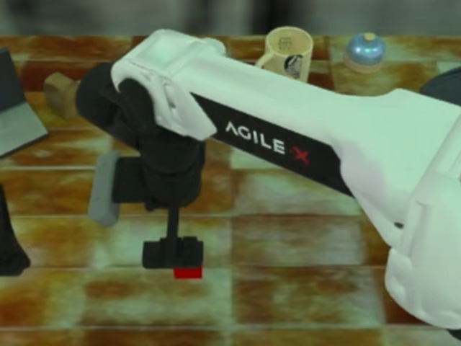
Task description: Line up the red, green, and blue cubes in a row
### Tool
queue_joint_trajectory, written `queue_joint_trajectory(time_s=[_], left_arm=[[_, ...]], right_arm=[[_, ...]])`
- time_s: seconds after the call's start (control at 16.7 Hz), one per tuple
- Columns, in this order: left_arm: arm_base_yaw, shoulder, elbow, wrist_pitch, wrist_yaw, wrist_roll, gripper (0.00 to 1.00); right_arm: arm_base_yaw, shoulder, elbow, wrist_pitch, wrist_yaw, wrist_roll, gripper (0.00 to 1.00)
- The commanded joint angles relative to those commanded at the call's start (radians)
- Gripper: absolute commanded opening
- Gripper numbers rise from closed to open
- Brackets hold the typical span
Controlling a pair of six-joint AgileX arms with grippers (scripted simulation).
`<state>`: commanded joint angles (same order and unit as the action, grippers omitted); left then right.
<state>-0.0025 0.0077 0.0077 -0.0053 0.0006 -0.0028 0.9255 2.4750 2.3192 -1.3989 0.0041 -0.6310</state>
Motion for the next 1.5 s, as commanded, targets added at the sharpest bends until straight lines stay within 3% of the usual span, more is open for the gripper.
queue_joint_trajectory(time_s=[0.24,0.54,1.02,1.5], left_arm=[[-0.031,0.117,0.116,-0.075,0.004,-0.039,1.00],[-0.099,0.471,0.430,-0.269,0.003,-0.136,1.00],[-0.237,1.328,1.053,-0.688,0.004,-0.334,1.00],[-0.353,1.972,1.571,-1.027,0.006,-0.499,1.00]], right_arm=[[-0.058,-0.135,-0.117,0.096,-0.010,0.030,1.00],[-0.219,-0.525,-0.445,0.332,-0.034,0.128,1.00],[-0.563,-1.440,-1.285,0.810,-0.061,0.371,1.00],[-0.825,-2.191,-2.056,1.222,-0.031,0.563,1.00]])
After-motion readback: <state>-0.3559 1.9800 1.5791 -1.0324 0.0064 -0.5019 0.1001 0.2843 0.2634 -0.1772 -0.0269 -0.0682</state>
